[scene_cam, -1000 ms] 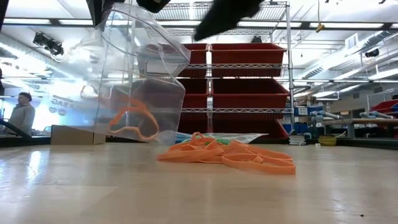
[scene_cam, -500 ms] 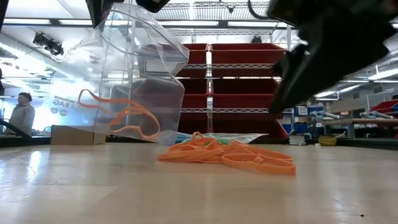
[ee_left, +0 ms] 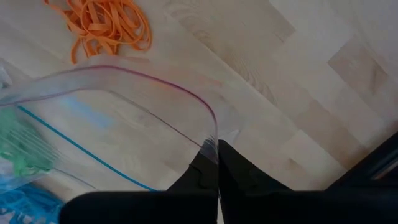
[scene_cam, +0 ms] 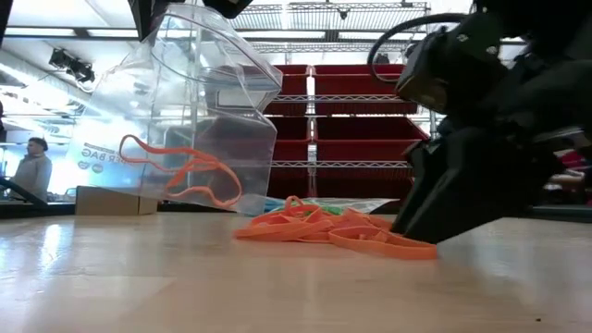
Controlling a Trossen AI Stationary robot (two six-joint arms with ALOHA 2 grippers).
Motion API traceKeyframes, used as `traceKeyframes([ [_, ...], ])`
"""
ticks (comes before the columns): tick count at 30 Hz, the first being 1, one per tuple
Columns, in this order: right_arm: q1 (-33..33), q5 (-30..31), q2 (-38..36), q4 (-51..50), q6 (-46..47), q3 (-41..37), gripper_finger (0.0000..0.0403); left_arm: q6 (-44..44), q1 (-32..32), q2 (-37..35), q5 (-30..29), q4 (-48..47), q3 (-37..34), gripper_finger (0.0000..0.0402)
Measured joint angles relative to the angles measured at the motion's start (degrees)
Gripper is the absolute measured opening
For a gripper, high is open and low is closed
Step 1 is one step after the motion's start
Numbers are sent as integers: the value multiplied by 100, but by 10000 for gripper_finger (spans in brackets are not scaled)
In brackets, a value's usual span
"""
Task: Sort rubber bands
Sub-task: Put the orange rubber band into the transparent zip bag
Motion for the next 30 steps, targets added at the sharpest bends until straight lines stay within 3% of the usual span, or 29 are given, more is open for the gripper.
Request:
traceKeyframes([
  [6,-31,-143,-25,-64,-34,-7,14,-2,0,0,-2,-11,0,0],
  [13,188,-23,-807,-524,-98,-107,1,-2,0,0,-2,-20,0,0],
  [19,213,455,-1721,81,-734,-73,0,6,0,0,-2,-29,0,0],
  [24,-192,509,-1947,534,-1691,343,0,29,-1,0,-2,43,0,0],
  [30,-858,4,-1829,516,-2375,961,0,49,0,0,-2,63,-2,0],
])
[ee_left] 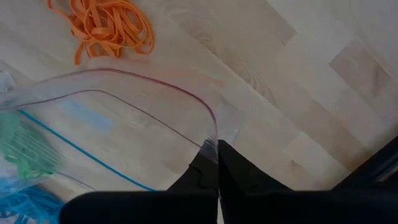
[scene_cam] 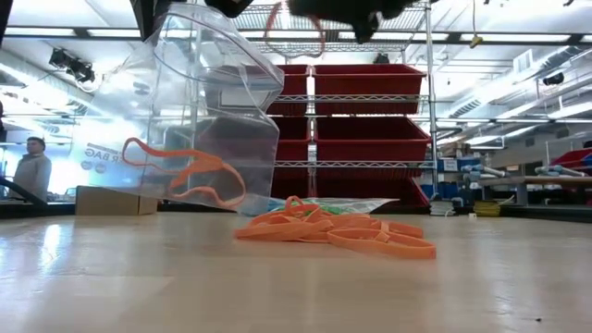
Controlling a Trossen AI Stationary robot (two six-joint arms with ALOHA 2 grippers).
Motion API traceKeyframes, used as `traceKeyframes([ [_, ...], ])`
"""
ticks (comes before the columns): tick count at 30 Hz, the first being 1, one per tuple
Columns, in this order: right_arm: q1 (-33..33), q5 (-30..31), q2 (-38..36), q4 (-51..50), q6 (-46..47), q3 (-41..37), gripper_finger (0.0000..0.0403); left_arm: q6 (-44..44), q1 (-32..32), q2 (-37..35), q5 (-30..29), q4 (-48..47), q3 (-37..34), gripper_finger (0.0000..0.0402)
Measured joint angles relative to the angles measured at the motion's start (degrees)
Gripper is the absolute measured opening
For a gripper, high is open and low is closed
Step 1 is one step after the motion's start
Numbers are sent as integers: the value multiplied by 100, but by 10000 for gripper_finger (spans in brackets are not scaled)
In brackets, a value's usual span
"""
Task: Sort rubber bands
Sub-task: Put the orange rubber band into the transparent zip bag
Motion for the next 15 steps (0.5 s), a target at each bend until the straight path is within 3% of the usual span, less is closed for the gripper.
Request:
traceKeyframes([
  [6,-436,-588,175,59,-268,432,0,3,-6,-1,-1,6,1,0],
  [15,-930,-2004,783,137,27,913,0,104,-23,0,-6,52,-2,0],
])
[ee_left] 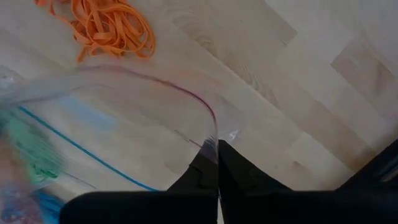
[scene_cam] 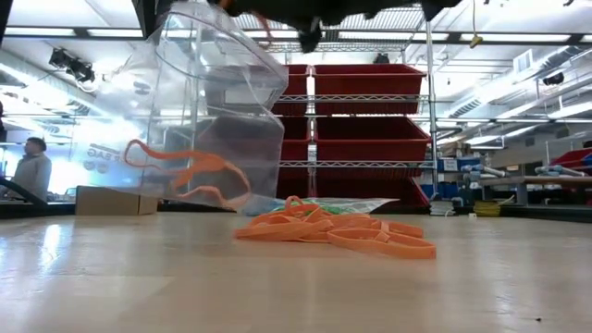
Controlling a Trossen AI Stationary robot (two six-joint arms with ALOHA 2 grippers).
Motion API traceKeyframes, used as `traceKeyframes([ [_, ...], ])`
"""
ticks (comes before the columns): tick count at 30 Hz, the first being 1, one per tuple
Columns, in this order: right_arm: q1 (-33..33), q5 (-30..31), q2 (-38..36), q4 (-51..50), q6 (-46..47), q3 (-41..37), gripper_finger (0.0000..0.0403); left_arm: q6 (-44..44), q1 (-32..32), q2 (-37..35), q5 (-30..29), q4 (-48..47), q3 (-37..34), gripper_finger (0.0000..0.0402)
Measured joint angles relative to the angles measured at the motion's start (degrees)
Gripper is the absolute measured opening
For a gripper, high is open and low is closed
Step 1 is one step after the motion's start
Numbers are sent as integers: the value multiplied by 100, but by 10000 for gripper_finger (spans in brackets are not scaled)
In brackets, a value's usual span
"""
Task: Sort rubber bands
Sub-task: Put the orange rubber band into the transparent zip bag
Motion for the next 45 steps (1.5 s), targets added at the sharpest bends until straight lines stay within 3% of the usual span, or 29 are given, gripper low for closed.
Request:
traceKeyframes([
  [3,-66,-390,405,-125,8,412,0,26,-11,0,73,-71,0,0],
  [11,-284,-740,503,-696,280,635,0,43,-70,4,-248,-213,-42,0],
  [30,-188,-628,510,-1578,693,632,3,486,-201,7,-1397,-47,-35,0],
  [33,-109,-332,494,-1577,655,632,23,507,-202,7,-1405,-47,-35,0],
  [41,84,142,341,-1720,540,627,135,460,-237,7,-1408,-49,-33,0],
  [45,281,559,100,-2143,541,625,167,452,-248,7,-1408,-47,-31,0],
])
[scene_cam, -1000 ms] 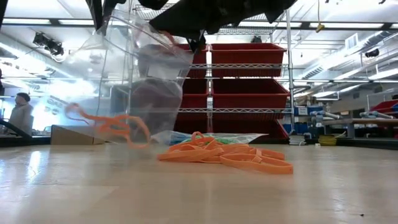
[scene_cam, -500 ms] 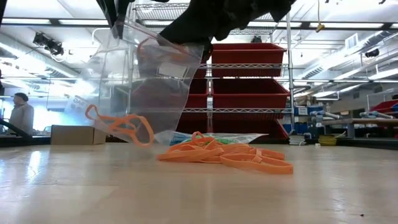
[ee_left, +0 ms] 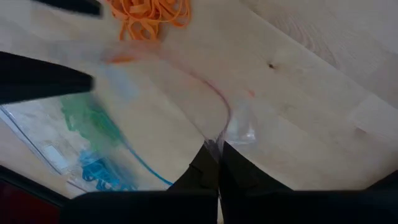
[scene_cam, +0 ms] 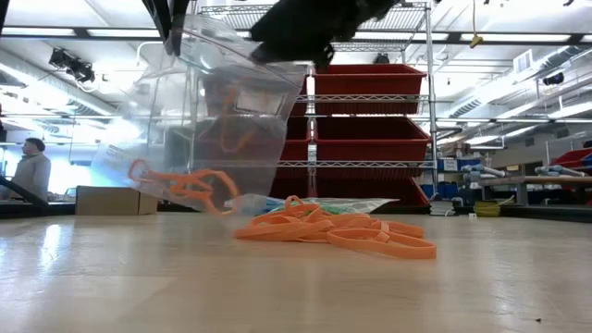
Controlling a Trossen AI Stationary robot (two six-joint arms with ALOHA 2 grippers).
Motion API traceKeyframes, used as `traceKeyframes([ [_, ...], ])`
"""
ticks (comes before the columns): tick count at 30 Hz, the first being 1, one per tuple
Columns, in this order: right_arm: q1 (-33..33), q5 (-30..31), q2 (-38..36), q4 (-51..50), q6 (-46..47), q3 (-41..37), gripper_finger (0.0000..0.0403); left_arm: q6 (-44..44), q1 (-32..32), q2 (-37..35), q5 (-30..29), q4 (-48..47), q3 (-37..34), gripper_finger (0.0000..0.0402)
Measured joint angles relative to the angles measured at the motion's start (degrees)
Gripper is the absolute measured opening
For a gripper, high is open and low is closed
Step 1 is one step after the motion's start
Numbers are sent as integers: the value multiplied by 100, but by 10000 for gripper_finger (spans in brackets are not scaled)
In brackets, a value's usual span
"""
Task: Sort rubber bands
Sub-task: Put the orange rubber band into the transparent zip bag
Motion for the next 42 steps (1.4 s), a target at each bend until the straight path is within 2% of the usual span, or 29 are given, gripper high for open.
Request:
traceKeyframes([
  [6,597,1039,-498,-1085,63,0,169,-9,0,0,10,-19,4,0],
  [9,912,1489,-644,-1485,414,-184,165,-11,0,0,27,-20,4,0],
  [11,1088,1572,-661,-1571,772,-440,162,-13,0,0,35,-13,4,0],
  [14,1333,1594,-583,-1153,1458,-980,159,-27,0,0,39,-15,4,0],
  [18,1694,1489,-209,-44,2192,-1850,158,-84,0,-2,116,-9,4,0],
  [21,1890,1458,207,782,2601,-2192,158,-155,0,-1,234,3,4,0],
  [24,1944,1444,715,1112,2762,-2192,158,-160,0,-2,240,8,4,0],
  [29,1848,1595,1327,1086,2517,-1711,155,-187,0,-2,274,13,4,0],
  [32,1744,1585,1525,953,2459,-1535,129,-201,0,-2,307,12,4,0],
  [36,1690,1484,1533,926,2266,-1525,27,-212,0,-2,330,2,2,0],
  [37,1688,1442,1500,902,2158,-1527,15,-212,0,-2,332,2,2,0],
  [42,1725,1336,1099,667,1951,-1573,2,-210,0,-2,337,5,2,0],
])
